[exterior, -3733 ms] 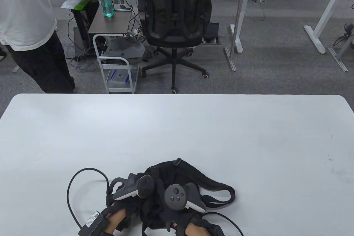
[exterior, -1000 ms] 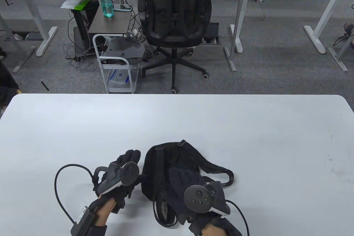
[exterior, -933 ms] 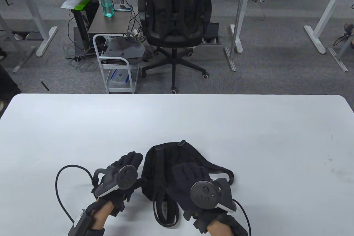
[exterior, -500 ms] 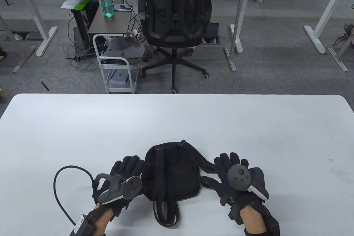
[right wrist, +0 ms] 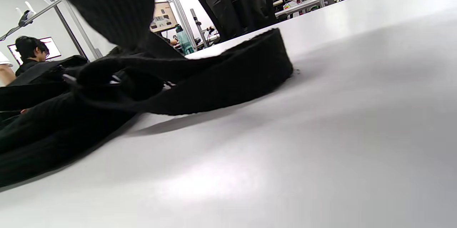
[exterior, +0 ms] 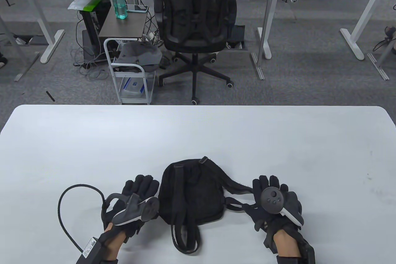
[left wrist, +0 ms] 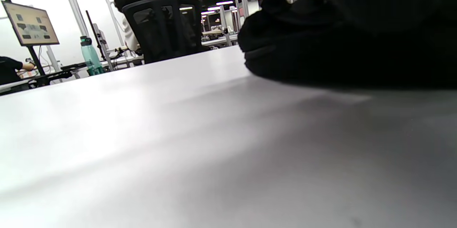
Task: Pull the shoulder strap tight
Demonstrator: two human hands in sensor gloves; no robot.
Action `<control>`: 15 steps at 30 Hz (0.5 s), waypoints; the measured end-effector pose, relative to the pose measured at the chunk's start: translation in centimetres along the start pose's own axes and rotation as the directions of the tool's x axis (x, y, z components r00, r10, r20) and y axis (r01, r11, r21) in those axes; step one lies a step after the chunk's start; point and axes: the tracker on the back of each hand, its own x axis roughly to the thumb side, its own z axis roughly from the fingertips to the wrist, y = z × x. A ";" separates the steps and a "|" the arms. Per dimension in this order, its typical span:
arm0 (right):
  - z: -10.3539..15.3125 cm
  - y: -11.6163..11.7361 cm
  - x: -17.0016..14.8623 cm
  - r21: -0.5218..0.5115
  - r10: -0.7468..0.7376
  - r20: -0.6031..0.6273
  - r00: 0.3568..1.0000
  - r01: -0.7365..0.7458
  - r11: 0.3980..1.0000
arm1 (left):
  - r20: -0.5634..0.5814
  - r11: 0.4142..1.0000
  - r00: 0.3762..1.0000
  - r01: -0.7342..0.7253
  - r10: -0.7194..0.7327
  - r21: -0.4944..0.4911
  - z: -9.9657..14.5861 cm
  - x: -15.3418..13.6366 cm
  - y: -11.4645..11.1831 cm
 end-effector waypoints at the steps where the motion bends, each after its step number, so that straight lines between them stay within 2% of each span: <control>1: -0.1 0.0 -0.1 -0.001 0.004 -0.006 1.000 -0.004 1.000 | -0.003 1.000 1.000 -0.007 0.007 0.001 -0.1 -0.1 0.0; 15: 0.2 0.3 -0.2 0.011 -0.012 -0.009 1.000 0.012 1.000 | 0.005 1.000 1.000 0.004 -0.004 -0.025 -0.6 0.1 -1.0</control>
